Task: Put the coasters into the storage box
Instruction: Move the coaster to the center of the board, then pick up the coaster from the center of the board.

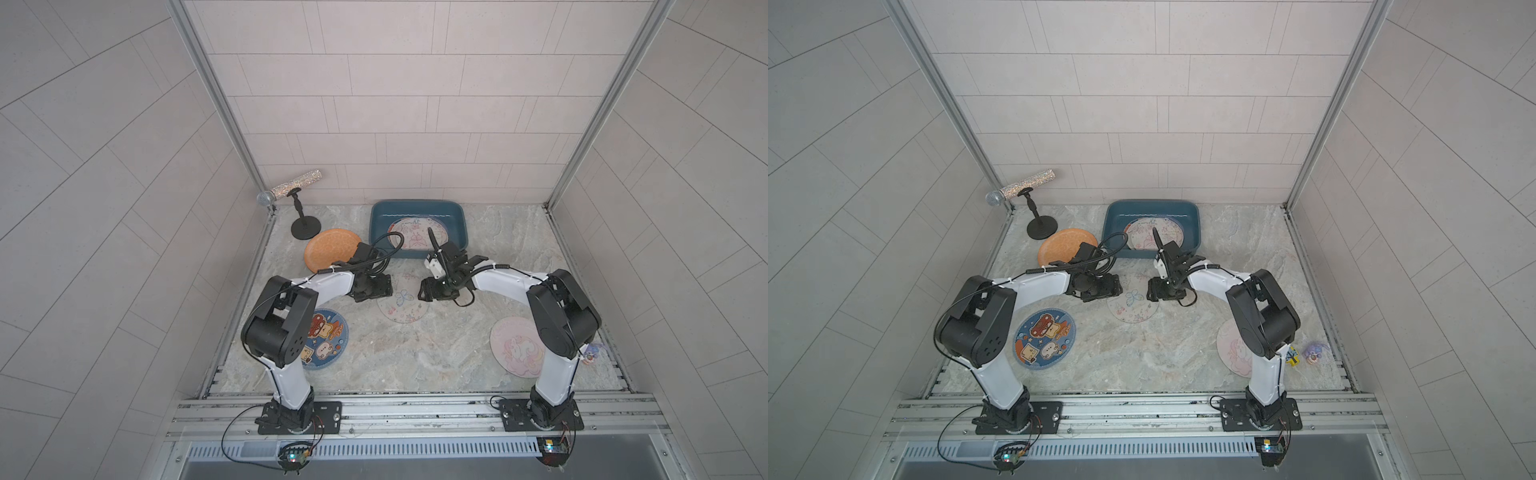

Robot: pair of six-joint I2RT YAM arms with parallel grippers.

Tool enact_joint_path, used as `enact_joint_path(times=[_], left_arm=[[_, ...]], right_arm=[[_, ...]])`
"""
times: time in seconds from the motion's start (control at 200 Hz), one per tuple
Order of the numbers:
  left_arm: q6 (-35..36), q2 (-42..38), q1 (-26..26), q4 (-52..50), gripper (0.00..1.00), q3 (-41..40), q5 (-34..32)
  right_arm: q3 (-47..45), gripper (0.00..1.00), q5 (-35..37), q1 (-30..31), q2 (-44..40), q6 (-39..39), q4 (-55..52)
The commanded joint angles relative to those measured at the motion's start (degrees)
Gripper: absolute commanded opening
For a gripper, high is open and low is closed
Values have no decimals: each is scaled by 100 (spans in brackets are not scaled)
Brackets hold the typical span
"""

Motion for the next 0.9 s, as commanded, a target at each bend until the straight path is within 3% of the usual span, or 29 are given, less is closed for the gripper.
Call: enact_joint_path(times=[0.0, 0.415, 0.891], left_arm=[[-100, 261, 5, -111, 81, -224, 124], [-109, 400, -110, -67, 78, -272, 235], [-105, 399, -128, -84, 77, -280, 261]], right_arm=[[109, 63, 240, 34, 117, 42, -144], [149, 58, 149, 69, 485, 185, -30], [149, 41, 85, 143, 666, 284, 68]])
